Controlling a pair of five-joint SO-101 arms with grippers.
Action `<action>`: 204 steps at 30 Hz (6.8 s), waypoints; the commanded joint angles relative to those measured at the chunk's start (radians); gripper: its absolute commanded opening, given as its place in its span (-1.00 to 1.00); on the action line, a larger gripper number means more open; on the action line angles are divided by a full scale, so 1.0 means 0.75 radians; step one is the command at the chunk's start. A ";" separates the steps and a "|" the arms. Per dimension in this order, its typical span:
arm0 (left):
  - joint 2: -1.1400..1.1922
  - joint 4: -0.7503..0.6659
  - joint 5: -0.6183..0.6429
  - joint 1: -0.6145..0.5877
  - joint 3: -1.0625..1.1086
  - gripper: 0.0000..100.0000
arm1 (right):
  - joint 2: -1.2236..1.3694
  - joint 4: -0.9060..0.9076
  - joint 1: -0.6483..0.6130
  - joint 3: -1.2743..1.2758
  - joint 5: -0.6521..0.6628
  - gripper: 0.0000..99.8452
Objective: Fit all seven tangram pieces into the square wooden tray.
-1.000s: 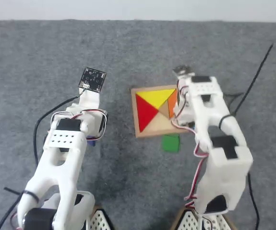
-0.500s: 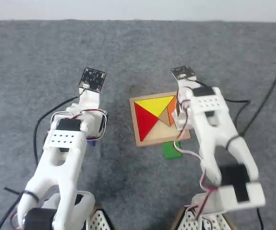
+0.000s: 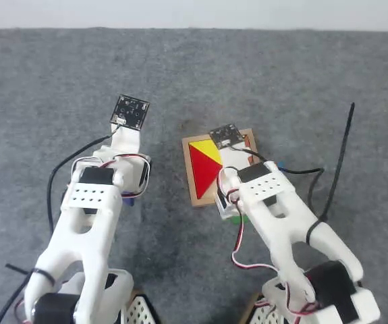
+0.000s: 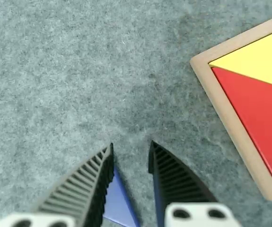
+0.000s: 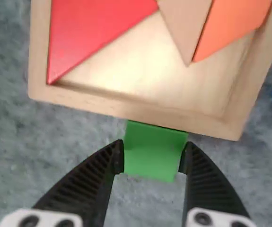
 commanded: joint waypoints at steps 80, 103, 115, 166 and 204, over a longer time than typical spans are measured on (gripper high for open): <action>-0.004 -0.018 0.004 0.004 -0.015 -0.75 | 0.484 0.353 -0.005 -0.771 0.481 -0.43; -0.004 -0.018 0.004 0.004 -0.015 -0.75 | 0.490 0.269 0.081 -0.814 0.407 -0.41; -0.004 -0.018 0.004 0.004 -0.015 -0.75 | 0.512 0.173 -0.134 -0.763 0.358 -0.41; -0.004 -0.016 0.004 0.004 -0.013 -0.75 | 0.445 0.091 0.320 -0.561 0.313 -0.41; -0.004 -0.012 0.002 0.031 -0.011 -0.75 | 0.379 0.085 -0.146 -0.624 0.213 -0.41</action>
